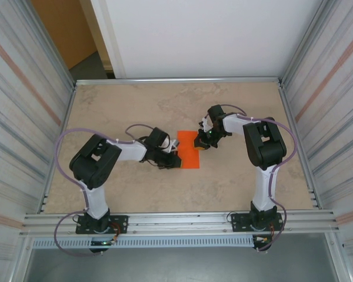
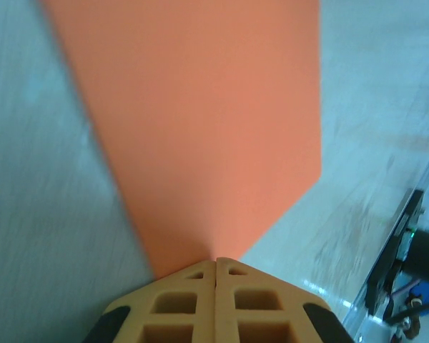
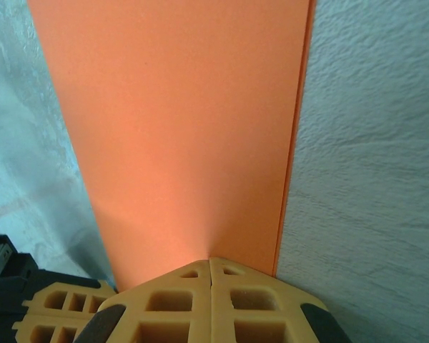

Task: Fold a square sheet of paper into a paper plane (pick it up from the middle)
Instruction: First fold the square sheet of paper in half at the center of the table.

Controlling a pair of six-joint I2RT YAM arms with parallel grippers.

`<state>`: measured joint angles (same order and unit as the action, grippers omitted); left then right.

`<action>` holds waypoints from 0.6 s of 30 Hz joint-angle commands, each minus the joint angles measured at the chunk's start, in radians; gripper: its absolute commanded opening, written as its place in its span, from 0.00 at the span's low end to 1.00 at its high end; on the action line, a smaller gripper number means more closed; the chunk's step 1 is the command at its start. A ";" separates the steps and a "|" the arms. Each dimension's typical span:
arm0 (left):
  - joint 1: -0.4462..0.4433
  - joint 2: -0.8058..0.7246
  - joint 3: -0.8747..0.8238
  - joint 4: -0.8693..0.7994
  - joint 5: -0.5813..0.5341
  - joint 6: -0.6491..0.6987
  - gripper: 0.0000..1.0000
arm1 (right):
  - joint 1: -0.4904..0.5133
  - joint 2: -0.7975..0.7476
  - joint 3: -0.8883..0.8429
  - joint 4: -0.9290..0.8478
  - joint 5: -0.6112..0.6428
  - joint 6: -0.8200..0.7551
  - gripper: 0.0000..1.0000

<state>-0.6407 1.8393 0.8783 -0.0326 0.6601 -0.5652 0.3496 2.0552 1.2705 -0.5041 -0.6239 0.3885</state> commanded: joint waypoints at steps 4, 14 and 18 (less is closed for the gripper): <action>0.009 -0.106 -0.078 -0.262 -0.079 0.068 0.00 | 0.014 0.121 -0.062 -0.093 0.279 0.031 0.00; 0.021 -0.214 -0.017 -0.020 -0.151 -0.107 0.11 | 0.058 -0.083 0.035 -0.090 0.140 0.109 0.15; 0.022 -0.120 0.059 0.033 -0.160 -0.153 0.18 | 0.036 -0.222 -0.004 -0.048 0.145 0.178 0.35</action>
<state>-0.6235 1.6711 0.8845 -0.0761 0.5282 -0.6575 0.4034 1.9564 1.2839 -0.5423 -0.5144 0.4950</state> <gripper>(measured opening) 0.178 0.329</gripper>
